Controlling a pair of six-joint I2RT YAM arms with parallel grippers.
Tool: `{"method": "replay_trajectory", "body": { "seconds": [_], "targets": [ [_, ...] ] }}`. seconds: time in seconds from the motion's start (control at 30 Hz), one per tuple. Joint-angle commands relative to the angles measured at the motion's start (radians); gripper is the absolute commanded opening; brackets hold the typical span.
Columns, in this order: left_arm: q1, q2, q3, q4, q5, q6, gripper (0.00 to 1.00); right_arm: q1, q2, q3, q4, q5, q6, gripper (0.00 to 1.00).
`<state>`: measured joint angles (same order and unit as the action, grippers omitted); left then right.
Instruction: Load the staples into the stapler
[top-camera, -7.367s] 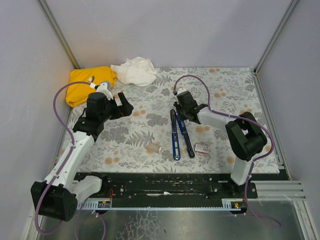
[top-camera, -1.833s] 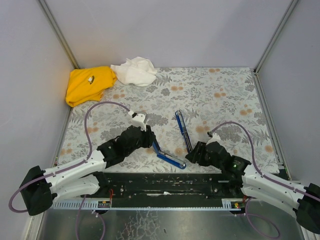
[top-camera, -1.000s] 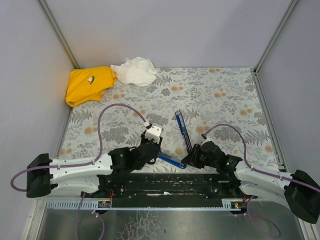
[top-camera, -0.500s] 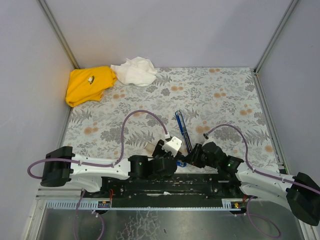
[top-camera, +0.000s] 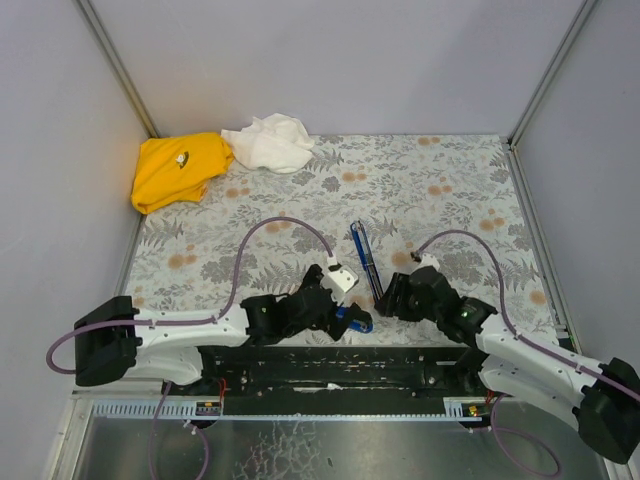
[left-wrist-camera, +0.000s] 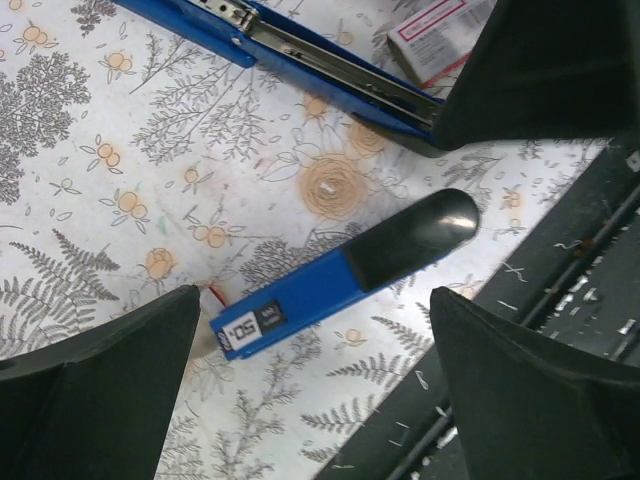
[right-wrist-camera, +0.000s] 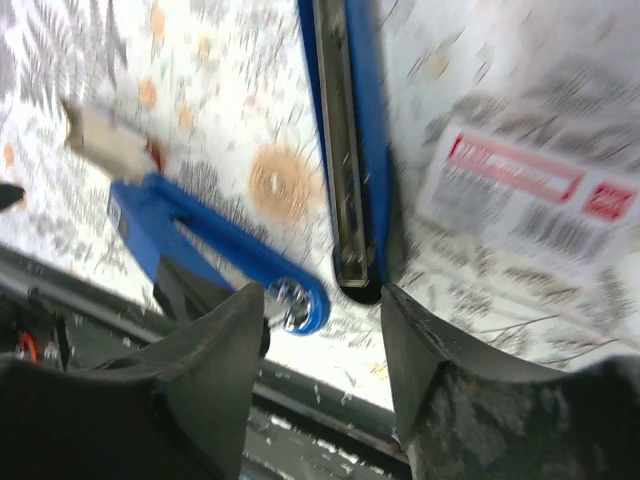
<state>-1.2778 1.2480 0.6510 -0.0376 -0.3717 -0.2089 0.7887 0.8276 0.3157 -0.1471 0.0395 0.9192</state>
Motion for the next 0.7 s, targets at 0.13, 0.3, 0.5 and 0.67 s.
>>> {"method": "replay_trajectory", "body": {
  "seconds": [0.13, 0.3, 0.5, 0.67],
  "targets": [
    [0.107, 0.068, -0.016, 0.108, 0.242, 0.154, 0.97, -0.217, 0.065, 0.200, -0.194, -0.101, -0.326, 0.69],
    [0.124, 0.109, 0.007, 0.094, 0.346, 0.145, 0.97, -0.243, 0.102, 0.247, -0.191, -0.136, -0.361, 0.78],
    [0.124, 0.174, 0.015, 0.076, 0.287, 0.135, 0.94, -0.255, 0.099, 0.264, -0.178, -0.173, -0.362, 0.83],
    [0.121, 0.229, 0.045, 0.066, 0.164, 0.107, 0.68, -0.256, 0.047, 0.259, -0.188, -0.179, -0.342, 0.83]
  ]
}}
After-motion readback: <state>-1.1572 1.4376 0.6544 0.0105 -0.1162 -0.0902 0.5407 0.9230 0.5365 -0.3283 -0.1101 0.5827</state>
